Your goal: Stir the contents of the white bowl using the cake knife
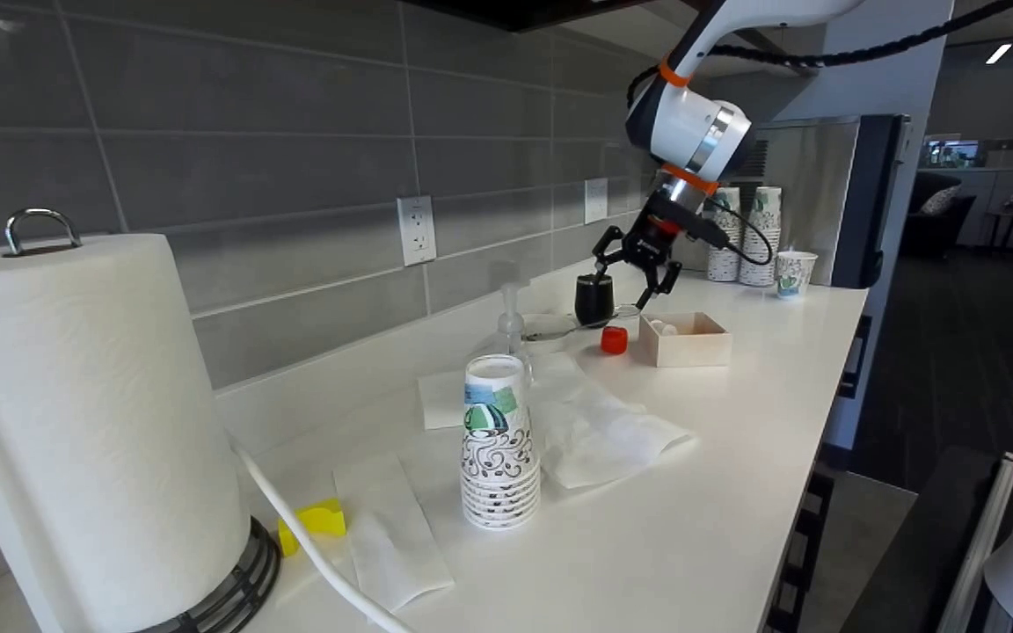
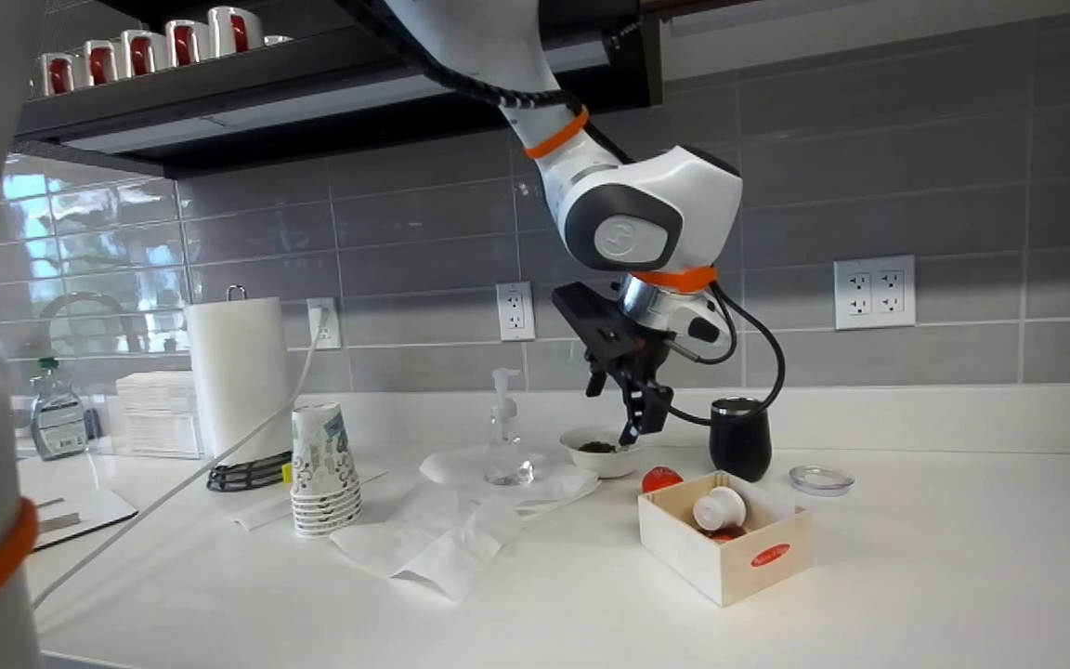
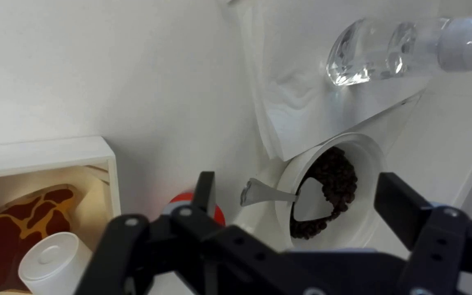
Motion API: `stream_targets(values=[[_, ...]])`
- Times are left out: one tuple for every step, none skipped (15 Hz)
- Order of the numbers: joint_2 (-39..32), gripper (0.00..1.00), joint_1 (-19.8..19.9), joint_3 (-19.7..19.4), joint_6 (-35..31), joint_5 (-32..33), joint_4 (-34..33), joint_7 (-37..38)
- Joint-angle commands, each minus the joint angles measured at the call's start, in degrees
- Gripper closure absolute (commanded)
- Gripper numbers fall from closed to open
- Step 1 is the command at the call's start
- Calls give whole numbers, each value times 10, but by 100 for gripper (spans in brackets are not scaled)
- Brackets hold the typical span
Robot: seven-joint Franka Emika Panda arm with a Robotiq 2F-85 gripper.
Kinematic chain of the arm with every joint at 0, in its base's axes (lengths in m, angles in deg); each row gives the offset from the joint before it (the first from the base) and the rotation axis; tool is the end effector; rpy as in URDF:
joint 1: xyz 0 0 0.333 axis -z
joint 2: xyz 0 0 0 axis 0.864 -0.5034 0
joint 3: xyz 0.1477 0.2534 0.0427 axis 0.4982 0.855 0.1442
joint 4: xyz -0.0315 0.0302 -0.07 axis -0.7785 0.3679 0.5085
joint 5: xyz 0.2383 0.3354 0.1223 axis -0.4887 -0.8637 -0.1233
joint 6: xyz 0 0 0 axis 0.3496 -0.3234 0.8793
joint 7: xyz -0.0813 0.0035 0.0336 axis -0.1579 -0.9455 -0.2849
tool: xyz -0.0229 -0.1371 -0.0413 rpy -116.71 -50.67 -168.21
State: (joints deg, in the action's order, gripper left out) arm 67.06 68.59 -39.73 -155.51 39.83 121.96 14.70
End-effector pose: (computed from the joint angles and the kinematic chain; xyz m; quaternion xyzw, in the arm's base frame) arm 0.5671 -0.1489 0.1998 -0.9174 0.2999 -0.0478 0.2570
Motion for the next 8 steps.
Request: stream_targets(values=[[-55,0,22,20,2,-25,-50,-15],[-64,0,25,25,3,-26,-58,-14],[-73,0,27,29,2,-26,-64,-12],[-81,0,28,33,2,-24,-70,-11],[-88,0,30,36,2,-24,-75,-10],[-94,0,31,39,3,-23,-80,-10],[-99,0,33,42,4,-23,-84,-10],[-103,0,35,45,4,-23,-87,-10]])
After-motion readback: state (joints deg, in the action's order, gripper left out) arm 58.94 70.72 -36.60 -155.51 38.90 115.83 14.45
